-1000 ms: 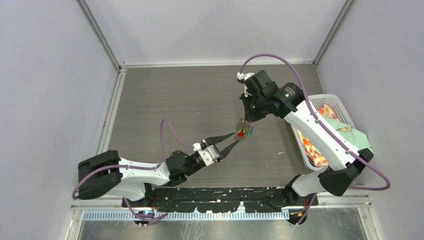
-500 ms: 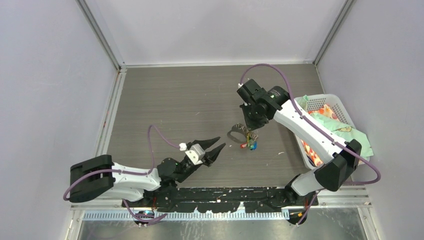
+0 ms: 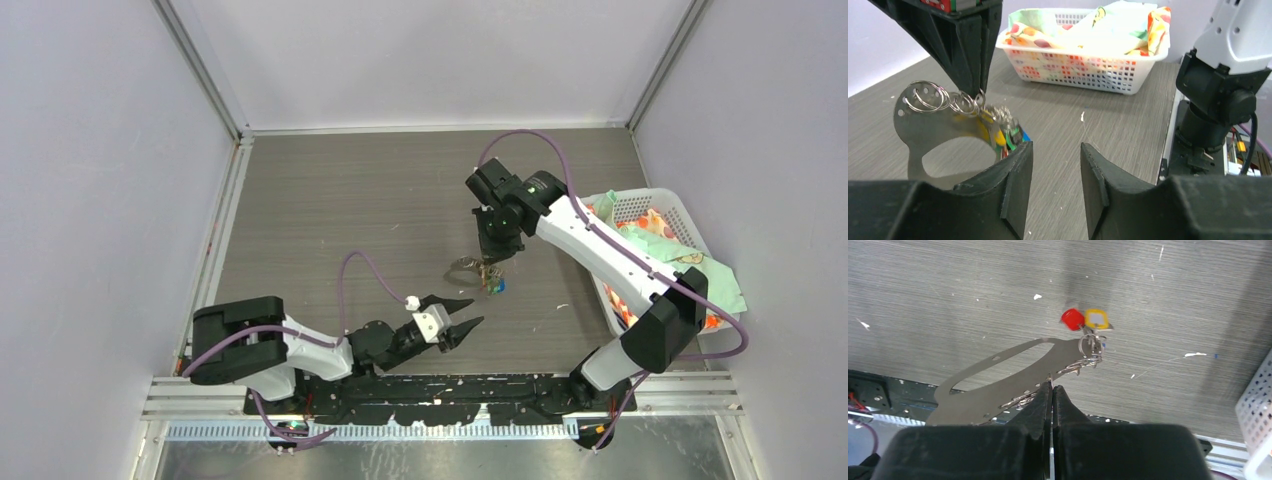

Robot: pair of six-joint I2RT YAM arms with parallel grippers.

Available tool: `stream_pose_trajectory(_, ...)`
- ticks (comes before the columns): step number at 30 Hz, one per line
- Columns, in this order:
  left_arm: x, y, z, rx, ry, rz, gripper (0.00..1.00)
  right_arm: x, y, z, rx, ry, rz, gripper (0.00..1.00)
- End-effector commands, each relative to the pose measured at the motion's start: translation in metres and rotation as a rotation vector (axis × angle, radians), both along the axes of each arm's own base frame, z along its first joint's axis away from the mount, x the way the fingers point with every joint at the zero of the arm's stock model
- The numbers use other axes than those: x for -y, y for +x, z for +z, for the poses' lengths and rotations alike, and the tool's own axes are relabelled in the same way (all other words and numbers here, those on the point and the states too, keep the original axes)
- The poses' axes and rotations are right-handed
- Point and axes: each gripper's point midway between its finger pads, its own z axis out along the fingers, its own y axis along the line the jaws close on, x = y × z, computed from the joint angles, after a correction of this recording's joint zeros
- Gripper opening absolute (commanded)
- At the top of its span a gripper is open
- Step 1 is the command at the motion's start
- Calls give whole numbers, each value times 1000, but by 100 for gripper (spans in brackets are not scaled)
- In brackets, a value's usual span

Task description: Remove the keys from the keyring

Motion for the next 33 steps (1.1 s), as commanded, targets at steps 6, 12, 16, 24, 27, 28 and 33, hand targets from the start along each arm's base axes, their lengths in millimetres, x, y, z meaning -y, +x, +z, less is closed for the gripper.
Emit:
stream_pose_trajectory(6,6,18,37,42,-110,100,41,-19,-5,18,-6,143,-94,1)
stream_pose_trajectory(12,6,25,31,62,-81,138,38,-18,-12,23,-10,185,-155,1)
stream_pose_trajectory(16,2,33,30,79,-61,195,38,-20,-19,31,-13,240,-184,1)
stream_pose_trajectory(24,6,39,34,98,-58,225,37,-22,-22,37,-9,307,-280,1)
stream_pose_trajectory(27,5,44,36,100,-56,255,37,-25,-24,36,-15,347,-323,1)
stream_pose_trajectory(28,5,45,36,101,-54,266,37,-26,-23,37,-8,361,-332,1)
stream_pose_trajectory(33,4,48,35,99,-52,281,36,-28,-24,40,7,390,-355,1)
